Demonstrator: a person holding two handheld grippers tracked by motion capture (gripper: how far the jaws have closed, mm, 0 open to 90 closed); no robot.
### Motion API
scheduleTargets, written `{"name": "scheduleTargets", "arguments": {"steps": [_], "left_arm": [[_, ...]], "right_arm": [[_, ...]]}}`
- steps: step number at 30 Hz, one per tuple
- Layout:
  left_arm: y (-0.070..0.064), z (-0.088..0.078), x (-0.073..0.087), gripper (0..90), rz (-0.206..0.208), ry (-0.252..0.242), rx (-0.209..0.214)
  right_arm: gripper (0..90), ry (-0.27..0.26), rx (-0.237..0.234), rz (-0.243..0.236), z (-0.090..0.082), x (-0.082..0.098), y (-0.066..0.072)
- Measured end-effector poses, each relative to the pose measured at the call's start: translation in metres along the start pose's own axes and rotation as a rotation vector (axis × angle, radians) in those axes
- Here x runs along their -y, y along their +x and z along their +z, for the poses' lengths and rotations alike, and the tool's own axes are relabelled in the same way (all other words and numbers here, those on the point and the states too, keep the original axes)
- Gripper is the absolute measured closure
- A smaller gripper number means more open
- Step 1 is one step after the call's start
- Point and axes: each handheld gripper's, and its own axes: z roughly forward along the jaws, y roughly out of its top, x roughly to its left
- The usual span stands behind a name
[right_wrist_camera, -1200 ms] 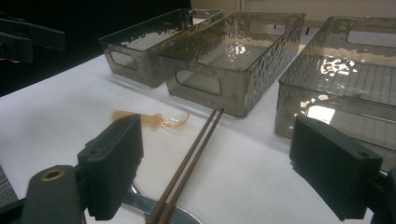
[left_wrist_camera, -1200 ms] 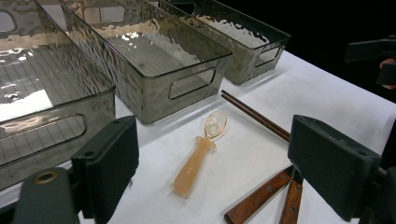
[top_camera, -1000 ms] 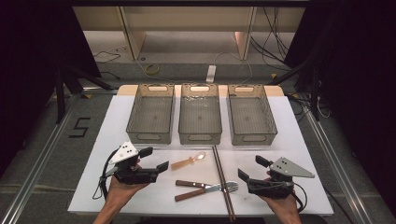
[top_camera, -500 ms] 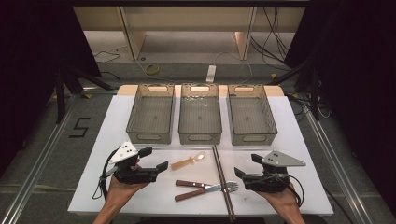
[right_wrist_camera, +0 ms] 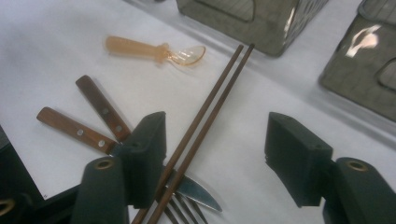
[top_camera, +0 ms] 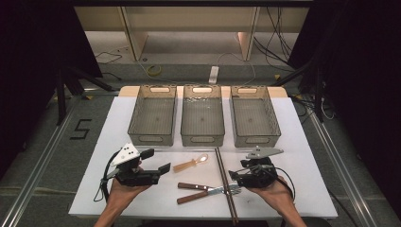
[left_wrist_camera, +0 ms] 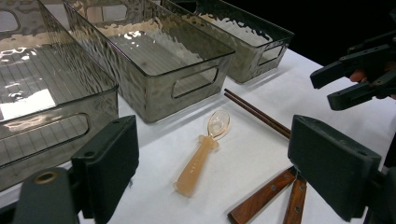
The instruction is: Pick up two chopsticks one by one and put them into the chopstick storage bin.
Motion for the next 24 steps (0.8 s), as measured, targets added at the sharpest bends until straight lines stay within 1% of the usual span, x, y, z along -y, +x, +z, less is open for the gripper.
{"name": "scheduleTargets", "arguments": {"steps": [2, 6, 12, 15, 21, 24], "left_arm": [[0.0, 0.0, 0.0, 16.0, 0.0, -0.001, 0.001], [0.0, 0.0, 0.0, 16.0, 0.001, -0.001, 0.001], [-0.001, 0.0, 0.0, 16.0, 0.005, 0.004, -0.001], [0.0, 0.001, 0.0, 16.0, 0.004, 0.006, -0.002], [-0.001, 0.001, 0.0, 16.0, 0.005, 0.004, -0.004], [-0.001, 0.001, 0.0, 16.0, 0.014, 0.01, -0.007]], "right_arm": [[43.2, 0.02, -0.023, 0.019, 0.006, -0.002, -0.001], [46.7, 0.064, -0.038, 0.043, 0.017, -0.004, -0.002], [51.7, 0.113, -0.049, 0.043, 0.029, -0.006, -0.001], [54.6, 0.128, -0.048, 0.037, 0.032, -0.005, -0.001], [59.5, 0.154, -0.061, 0.054, 0.039, -0.004, -0.003], [61.7, 0.17, -0.063, 0.053, 0.042, -0.004, -0.002]]}}
